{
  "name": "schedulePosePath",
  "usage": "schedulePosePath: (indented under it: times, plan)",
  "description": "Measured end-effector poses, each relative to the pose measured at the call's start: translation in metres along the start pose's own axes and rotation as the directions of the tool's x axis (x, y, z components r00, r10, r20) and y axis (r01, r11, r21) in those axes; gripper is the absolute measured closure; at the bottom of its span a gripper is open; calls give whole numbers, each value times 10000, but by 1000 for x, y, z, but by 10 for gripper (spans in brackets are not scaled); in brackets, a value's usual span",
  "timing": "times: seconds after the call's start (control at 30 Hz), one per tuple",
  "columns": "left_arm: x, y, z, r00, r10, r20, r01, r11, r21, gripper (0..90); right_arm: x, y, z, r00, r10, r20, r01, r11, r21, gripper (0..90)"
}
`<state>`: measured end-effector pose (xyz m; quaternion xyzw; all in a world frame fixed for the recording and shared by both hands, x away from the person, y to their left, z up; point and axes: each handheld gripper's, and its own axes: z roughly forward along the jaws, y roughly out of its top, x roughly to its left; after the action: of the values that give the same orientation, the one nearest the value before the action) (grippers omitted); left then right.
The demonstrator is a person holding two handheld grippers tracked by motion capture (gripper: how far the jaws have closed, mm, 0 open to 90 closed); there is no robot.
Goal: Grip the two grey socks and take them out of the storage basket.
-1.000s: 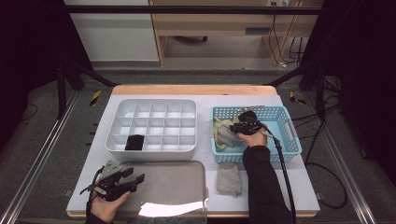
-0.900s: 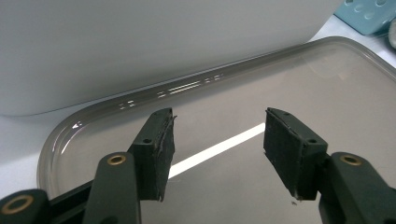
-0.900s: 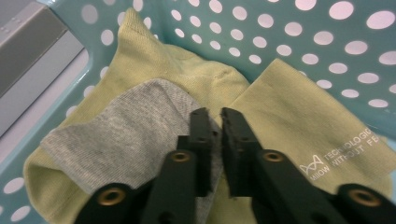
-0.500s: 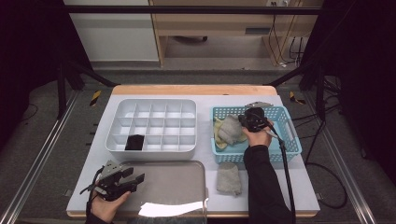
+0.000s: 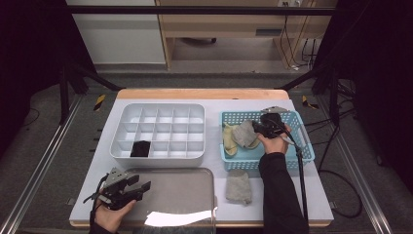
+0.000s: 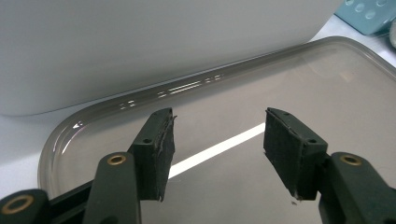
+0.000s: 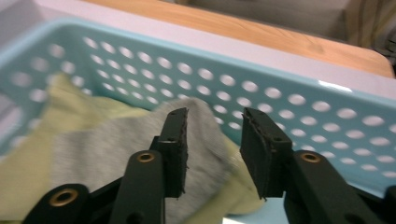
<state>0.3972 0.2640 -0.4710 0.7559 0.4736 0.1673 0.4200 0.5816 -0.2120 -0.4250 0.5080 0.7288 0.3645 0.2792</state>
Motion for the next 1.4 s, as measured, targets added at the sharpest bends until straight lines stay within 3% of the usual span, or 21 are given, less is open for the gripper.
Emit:
schedulePosePath:
  times: [0.13, 0.23, 0.47, 0.6, 0.7, 0.83, 1.07, 1.27, 1.4]
  plan:
    - [0, 0, 0, 10000, -16, 13, 16, 10000, -24, 419, 12, 2, -3, 9954, -156, -945, 121, 9992, -372, 506]
    - [-1, 0, 0, 10000, 6, 9, -6, 10000, -18, 419, 21, 1, -2, 9908, -331, -1311, 292, 9991, -316, 460]
    - [0, 0, 0, 10000, -15, 14, 15, 10000, -16, 419, 34, -5, 11, 9832, -275, -1807, 324, 9992, 239, 307]
    - [-1, 0, 0, 10000, 3, 16, -3, 10000, -7, 419, 38, -8, 17, 9829, -483, -1778, 577, 9972, 481, 295]
    - [0, 0, 0, 10000, -7, 10, 7, 10000, -5, 419, 37, -10, 19, 9834, -507, -1742, 652, 9948, 786, 327]
    - [-1, 0, 0, 10000, 14, 11, -14, 10000, 13, 419, 35, -10, 20, 9870, -517, -1523, 684, 9920, 1063, 465]
    - [0, 0, 0, 10000, 5, 17, -5, 10000, 6, 419, 30, -8, 17, 9898, -356, -1379, 525, 9913, 1209, 824]
    - [0, 0, 0, 10000, -16, 18, 16, 10000, -21, 419, 29, -6, 14, 9882, -246, -1511, 405, 9938, 1032, 863]
    - [0, 0, -1, 10000, -39, 6, 39, 10000, -28, 419, 27, -3, 7, 9876, -97, -1568, 185, 9983, 550, 865]
